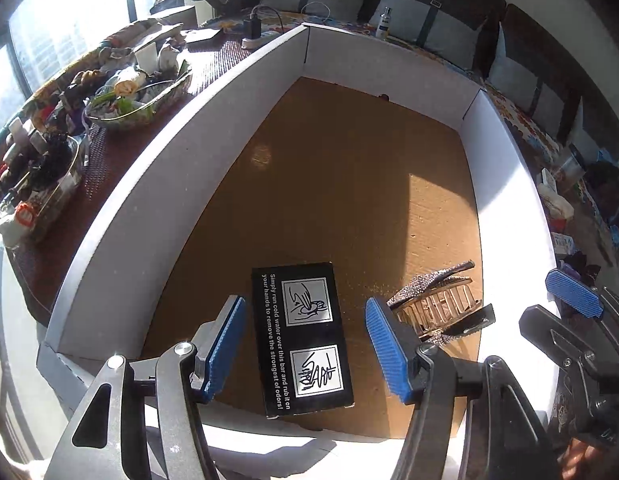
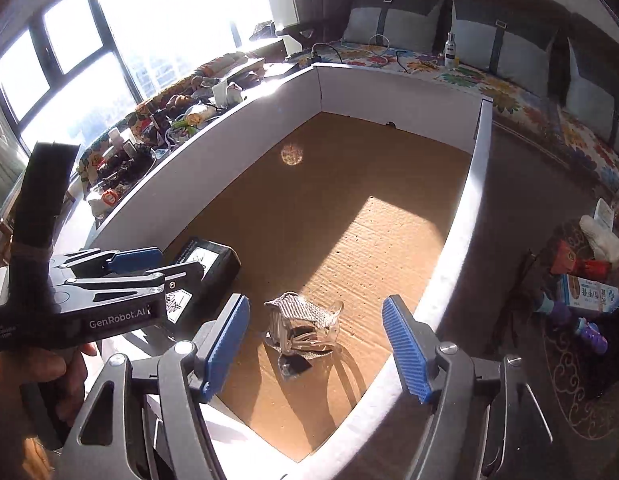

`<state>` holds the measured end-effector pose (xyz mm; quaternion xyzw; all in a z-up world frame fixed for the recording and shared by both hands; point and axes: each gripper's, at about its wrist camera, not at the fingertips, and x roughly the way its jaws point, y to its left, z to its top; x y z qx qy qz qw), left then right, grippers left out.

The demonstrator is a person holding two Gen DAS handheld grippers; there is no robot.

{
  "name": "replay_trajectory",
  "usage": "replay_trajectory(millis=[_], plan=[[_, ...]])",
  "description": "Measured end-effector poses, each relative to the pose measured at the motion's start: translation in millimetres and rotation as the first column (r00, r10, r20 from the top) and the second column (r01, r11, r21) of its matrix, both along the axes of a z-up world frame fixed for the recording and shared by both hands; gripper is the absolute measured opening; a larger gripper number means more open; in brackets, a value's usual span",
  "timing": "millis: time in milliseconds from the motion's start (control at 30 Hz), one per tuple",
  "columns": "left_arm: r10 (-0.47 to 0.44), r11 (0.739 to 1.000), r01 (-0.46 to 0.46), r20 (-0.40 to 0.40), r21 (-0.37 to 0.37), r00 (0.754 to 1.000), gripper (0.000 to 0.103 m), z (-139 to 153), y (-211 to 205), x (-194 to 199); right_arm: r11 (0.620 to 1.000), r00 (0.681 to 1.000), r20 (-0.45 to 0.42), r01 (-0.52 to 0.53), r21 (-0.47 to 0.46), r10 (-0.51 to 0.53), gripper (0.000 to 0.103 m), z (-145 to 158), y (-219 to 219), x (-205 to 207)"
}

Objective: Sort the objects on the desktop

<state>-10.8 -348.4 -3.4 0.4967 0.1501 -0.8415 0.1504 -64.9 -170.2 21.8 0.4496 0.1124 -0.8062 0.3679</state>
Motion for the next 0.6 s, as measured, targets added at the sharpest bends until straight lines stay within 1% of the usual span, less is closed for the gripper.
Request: replay_trajectory(millis=[33,100,167,200,233,267,300,333,400,467,500,533,600], plan=[[0.000,1.000,0.000,-0.019,-0.013,1.000,0.065,6.2,3.4,2.5,1.000,1.000,0.007,0.004,-0.026,-0.004,0.071,1.8,6.5,0.1],[-0.023,0.999,0.021,-0.060,-0.031,0.998,0.065,19.7,18.1,5.9,0.997,0.999,-0.026,0.025,-0.068,-0.027,0.076,15.2,26.3,6.2],[-0.075,0.996,0.070,-0.101,-0.045,0.992,0.065,35.1,40.7,7.4,0.993,0.994,-0.093,0.040,-0.112,-0.050,0.090,29.8,54.9,15.3],[-0.109,0.993,0.103,-0.122,-0.052,0.987,0.065,42.6,55.7,9.2,0.990,0.989,-0.132,0.055,-0.127,-0.071,0.093,33.5,71.8,20.1],[-0.146,0.989,0.139,-0.141,-0.055,0.979,0.065,49.8,72.8,10.9,0.988,0.980,-0.171,0.078,-0.135,-0.101,0.100,38.7,89.0,24.5],[-0.185,0.982,0.179,-0.163,-0.051,0.969,0.065,56.9,91.4,12.9,0.985,0.970,-0.203,0.107,-0.136,-0.134,0.103,37.5,109.1,28.2],[-0.226,0.974,0.223,-0.189,-0.040,0.956,0.066,63.3,111.0,15.1,0.981,0.960,-0.226,0.139,-0.134,-0.167,0.103,35.2,129.6,29.4],[-0.268,0.963,0.269,-0.214,-0.025,0.939,0.068,68.6,131.6,17.3,0.977,0.950,-0.240,0.171,-0.127,-0.198,0.103,30.4,152.2,31.7],[-0.347,0.934,0.358,-0.252,-0.001,0.904,0.081,74.6,175.4,21.0,0.964,0.932,-0.249,0.248,-0.091,-0.264,0.103,11.1,198.5,30.8],[-0.416,0.900,0.436,-0.268,0.019,0.869,0.087,71.2,220.4,22.0,0.942,0.915,-0.237,0.334,-0.013,-0.327,0.103,-16.6,243.1,23.5],[-0.443,0.884,0.467,-0.261,0.032,0.858,0.090,64.5,239.6,19.5,0.928,0.907,-0.226,0.371,0.027,-0.356,0.103,-30.2,264.3,20.5],[-0.465,0.872,0.488,-0.241,0.042,0.852,0.090,53.6,257.9,15.5,0.912,0.897,-0.215,0.406,0.056,-0.386,0.103,-43.1,285.8,18.5],[-0.486,0.863,0.502,-0.180,0.051,0.855,0.090,22.4,287.7,3.7,0.877,0.869,-0.205,0.474,0.085,-0.450,0.103,-62.9,324.6,17.3]])
